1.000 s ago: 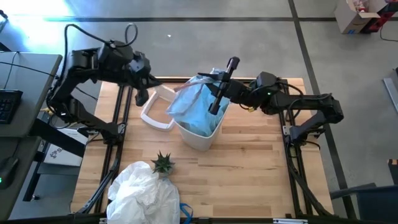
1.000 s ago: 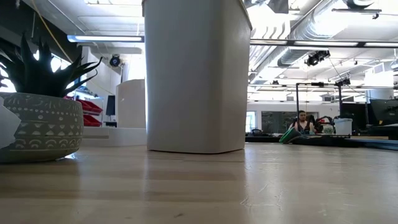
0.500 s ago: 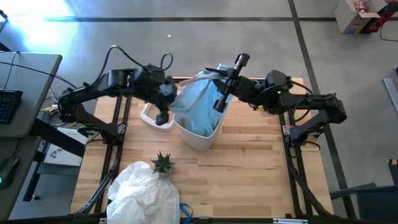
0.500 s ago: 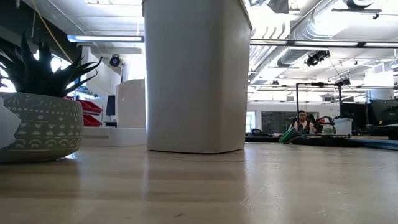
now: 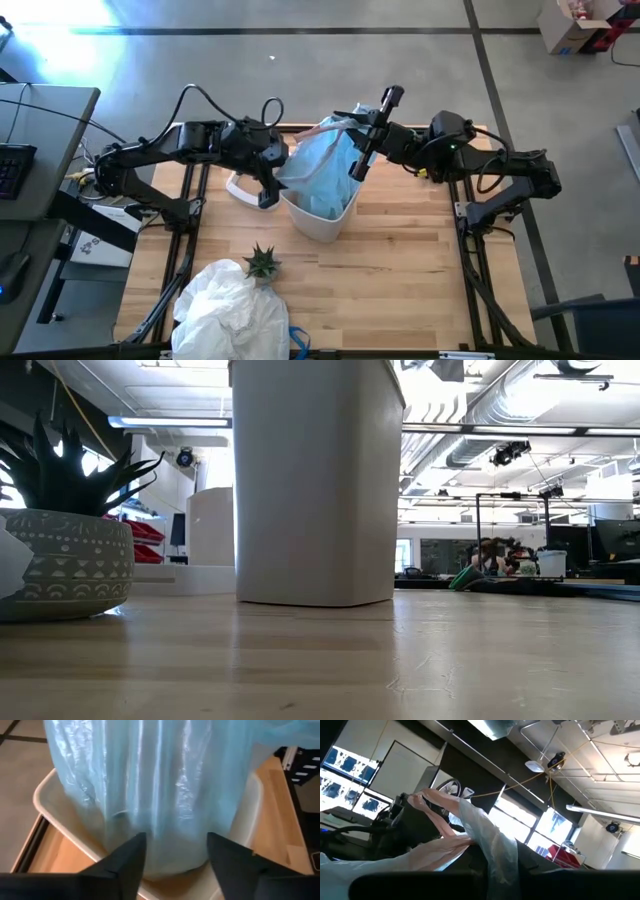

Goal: Place trash/remove bag and relplace
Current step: Remove the trash bag from the trash bin

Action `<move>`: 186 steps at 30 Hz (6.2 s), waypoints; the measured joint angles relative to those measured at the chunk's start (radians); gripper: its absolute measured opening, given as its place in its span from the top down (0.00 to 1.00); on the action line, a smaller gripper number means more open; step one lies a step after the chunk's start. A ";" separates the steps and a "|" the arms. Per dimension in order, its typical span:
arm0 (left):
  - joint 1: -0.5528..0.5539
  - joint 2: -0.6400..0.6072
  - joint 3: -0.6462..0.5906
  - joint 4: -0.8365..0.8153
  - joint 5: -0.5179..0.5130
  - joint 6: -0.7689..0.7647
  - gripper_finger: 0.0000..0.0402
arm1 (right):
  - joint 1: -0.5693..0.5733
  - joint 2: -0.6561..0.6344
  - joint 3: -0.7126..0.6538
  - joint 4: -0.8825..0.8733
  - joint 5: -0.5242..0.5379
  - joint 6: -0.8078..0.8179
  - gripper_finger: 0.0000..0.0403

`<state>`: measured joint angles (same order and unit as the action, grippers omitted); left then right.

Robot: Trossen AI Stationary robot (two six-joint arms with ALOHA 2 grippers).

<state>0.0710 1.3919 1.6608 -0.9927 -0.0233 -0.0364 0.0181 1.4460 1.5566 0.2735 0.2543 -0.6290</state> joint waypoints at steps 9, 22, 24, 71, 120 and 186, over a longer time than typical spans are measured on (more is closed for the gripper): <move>-0.041 0.009 0.000 0.038 -0.068 -0.007 0.22 | 0.000 0.000 0.000 -0.003 0.000 0.000 0.95; -0.027 0.135 0.000 0.307 -0.259 0.148 0.10 | 0.001 0.000 0.000 -0.018 -0.001 0.020 0.95; -0.013 0.171 0.000 0.333 -0.286 0.180 0.10 | 0.005 0.000 0.000 -0.020 -0.001 0.020 0.95; 0.073 0.375 0.004 0.308 -0.207 0.259 1.00 | 0.053 -0.023 0.294 0.089 -0.349 0.144 0.95; 0.060 0.162 0.000 0.715 0.333 0.169 0.25 | 0.055 0.004 0.339 -0.161 -0.380 0.289 0.95; 0.104 0.025 0.201 0.617 0.072 0.377 1.00 | 0.052 0.026 0.389 -0.438 -0.329 0.390 0.95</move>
<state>0.1748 1.4168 1.8623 -0.3754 0.0491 0.3409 0.0705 1.4715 1.9457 -0.1649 -0.0751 -0.2387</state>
